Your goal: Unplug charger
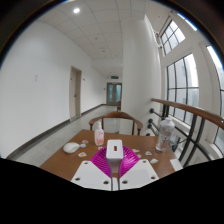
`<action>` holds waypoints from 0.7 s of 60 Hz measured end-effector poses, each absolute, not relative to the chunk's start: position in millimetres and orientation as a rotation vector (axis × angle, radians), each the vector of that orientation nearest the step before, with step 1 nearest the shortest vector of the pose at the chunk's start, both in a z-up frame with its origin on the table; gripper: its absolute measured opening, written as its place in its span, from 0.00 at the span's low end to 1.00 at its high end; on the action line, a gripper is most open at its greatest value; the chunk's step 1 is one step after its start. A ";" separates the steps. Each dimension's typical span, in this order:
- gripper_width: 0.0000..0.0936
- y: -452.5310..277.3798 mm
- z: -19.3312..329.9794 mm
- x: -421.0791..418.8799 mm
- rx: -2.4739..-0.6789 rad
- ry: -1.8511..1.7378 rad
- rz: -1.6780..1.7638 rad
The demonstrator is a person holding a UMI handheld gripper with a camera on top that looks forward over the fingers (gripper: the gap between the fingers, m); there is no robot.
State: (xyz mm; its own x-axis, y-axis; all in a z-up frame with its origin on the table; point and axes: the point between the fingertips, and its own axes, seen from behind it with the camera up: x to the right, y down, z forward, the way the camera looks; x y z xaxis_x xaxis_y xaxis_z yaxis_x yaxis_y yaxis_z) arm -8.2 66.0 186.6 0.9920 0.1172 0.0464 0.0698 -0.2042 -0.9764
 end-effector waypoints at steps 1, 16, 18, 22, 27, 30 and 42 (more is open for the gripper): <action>0.07 63.0 185.9 2.0 -1.781 -0.134 0.025; 0.12 35.7 62.0 88.2 -2.038 -0.116 -0.100; 0.12 34.2 47.6 96.8 -2.062 -0.102 -0.106; 0.13 34.0 25.9 112.3 -2.089 -0.056 -0.115; 0.15 37.8 14.0 121.8 -2.099 -0.030 -0.106; 0.18 40.0 10.3 124.7 -2.108 -0.019 -0.102; 0.78 39.7 7.8 126.3 -2.118 0.001 -0.060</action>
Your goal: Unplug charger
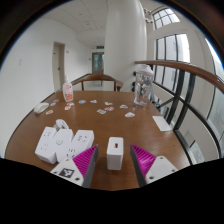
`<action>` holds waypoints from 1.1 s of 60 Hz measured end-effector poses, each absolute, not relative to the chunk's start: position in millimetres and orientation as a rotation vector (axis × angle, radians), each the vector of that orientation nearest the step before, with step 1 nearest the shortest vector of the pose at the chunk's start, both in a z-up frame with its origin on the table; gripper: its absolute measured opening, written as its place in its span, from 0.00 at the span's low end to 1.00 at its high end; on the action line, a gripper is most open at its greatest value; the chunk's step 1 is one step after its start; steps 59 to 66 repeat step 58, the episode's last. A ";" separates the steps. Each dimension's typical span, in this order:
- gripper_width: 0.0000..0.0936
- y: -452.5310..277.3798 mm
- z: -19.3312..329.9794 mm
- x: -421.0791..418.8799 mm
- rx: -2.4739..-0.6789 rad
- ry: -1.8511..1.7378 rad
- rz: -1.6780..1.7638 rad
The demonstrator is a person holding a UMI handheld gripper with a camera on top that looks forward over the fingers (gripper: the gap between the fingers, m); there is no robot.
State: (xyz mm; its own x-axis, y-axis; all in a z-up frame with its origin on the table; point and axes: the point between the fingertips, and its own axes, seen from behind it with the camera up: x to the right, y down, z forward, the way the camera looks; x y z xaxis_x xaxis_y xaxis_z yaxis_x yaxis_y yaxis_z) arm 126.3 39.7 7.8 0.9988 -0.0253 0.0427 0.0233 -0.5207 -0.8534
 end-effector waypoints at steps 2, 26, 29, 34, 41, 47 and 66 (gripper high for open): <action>0.80 35.9 8.1 124.3 -2.128 -0.002 -0.048; 0.89 -59.2 58.0 122.3 -2.029 -0.002 -0.062; 0.88 -73.2 62.1 119.3 -2.020 0.011 -0.049; 0.88 -94.5 68.5 113.9 -2.002 0.012 -0.039; 0.88 -118.0 76.8 113.8 -1.977 0.006 -0.053; 0.88 -132.9 86.3 126.8 -1.942 -0.019 -0.144; 0.88 -134.0 88.7 145.8 -1.918 0.038 -0.173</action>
